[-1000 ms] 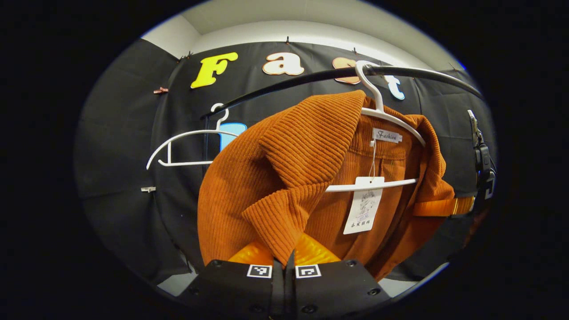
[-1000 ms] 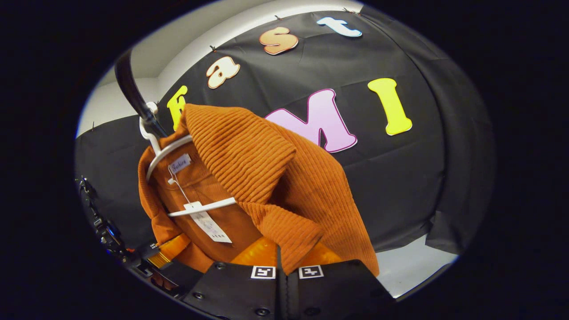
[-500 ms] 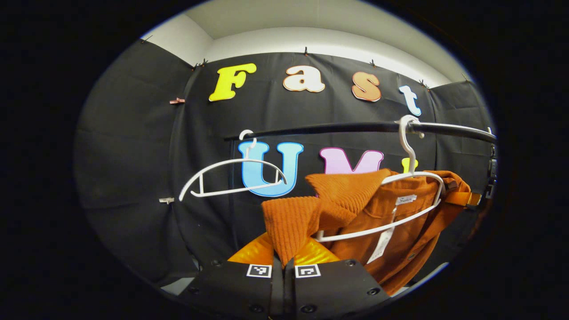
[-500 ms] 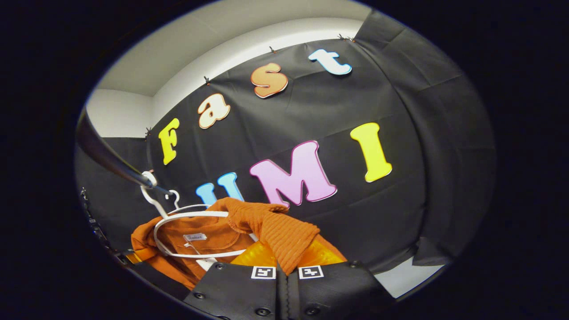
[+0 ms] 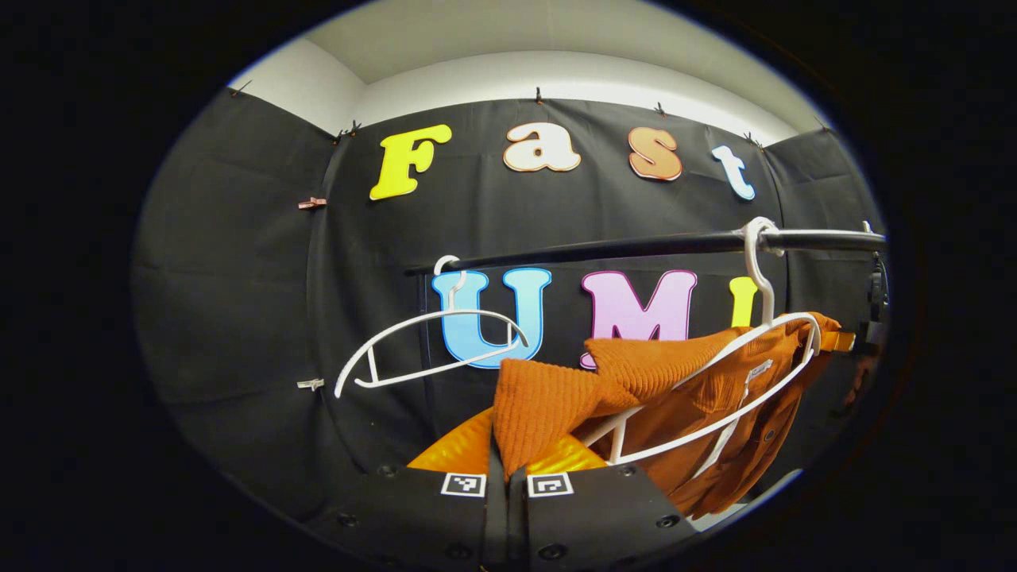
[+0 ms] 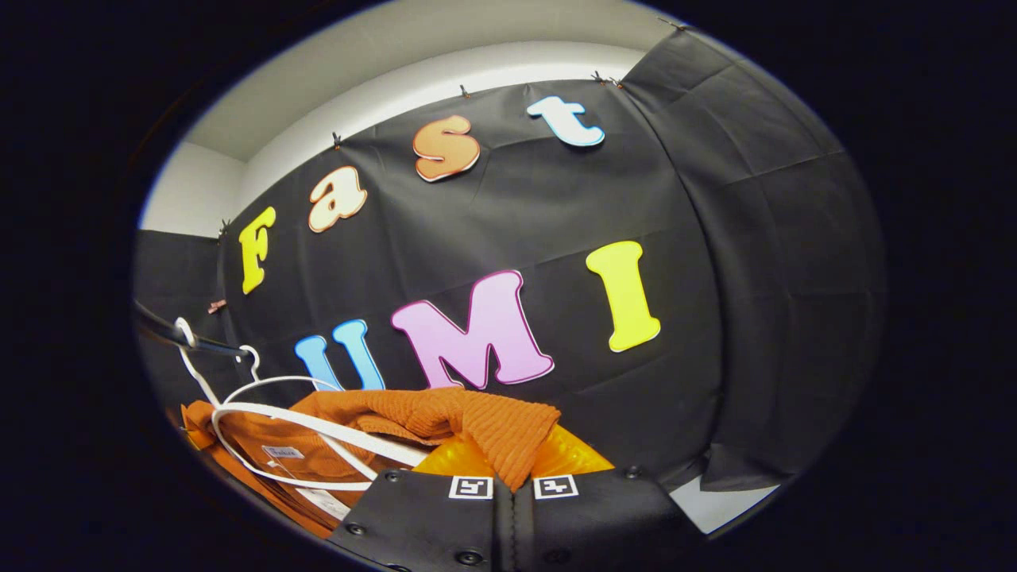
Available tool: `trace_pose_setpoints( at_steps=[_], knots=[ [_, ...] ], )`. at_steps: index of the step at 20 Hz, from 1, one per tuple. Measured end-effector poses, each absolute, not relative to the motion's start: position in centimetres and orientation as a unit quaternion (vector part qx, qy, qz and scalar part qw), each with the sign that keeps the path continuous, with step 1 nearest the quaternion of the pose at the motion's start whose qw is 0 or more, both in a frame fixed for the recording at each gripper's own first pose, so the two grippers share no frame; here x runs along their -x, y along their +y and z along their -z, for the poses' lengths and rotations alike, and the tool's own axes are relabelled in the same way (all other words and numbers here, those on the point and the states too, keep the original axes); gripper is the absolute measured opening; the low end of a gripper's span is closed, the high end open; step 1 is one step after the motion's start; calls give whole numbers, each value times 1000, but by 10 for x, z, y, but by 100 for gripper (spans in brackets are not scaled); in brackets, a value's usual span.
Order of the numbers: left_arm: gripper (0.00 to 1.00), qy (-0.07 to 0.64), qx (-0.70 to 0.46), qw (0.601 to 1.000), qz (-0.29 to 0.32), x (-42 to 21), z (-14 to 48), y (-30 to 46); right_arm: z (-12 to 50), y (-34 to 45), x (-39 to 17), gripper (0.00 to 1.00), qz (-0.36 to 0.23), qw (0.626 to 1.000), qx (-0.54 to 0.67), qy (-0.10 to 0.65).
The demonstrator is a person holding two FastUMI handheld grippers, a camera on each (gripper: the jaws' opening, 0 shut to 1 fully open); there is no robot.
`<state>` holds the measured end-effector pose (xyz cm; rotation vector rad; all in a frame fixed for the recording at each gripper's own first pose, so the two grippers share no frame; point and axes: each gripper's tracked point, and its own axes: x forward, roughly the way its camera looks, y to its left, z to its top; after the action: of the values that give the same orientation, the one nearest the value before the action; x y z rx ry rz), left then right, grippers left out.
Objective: Grasp the clothes on the hanger with both hands and then place them into the laundry hamper below.
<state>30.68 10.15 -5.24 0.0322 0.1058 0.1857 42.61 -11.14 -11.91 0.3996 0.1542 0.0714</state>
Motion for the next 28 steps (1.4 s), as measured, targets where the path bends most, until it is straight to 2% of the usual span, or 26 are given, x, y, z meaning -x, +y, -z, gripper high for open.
trace_pose_setpoints(
  at_steps=[7,11,14,20,21,22,24,28],
  knots=[
    [2,123,14,985,-120,-293,133,132,207,-62,-398,4,-77,964,-197,160],
    [5,154,23,982,-105,-278,176,121,223,-7,-361,4,-158,941,-252,160],
    [5,169,33,983,-68,-265,196,91,238,28,-327,4,-206,927,-259,178],
    [5,138,43,989,30,-255,179,16,209,99,-271,5,-297,901,-263,178],
    [5,128,46,990,41,-252,172,6,203,105,-265,4,-303,898,-265,175],
    [5,117,46,991,50,-251,167,-2,197,109,-261,8,-307,898,-263,172],
    [5,109,47,991,62,-253,169,-15,197,112,-258,5,-302,904,-249,171],
    [5,150,49,985,72,-252,211,-35,244,113,-253,4,-279,909,-227,210]
  ],
)
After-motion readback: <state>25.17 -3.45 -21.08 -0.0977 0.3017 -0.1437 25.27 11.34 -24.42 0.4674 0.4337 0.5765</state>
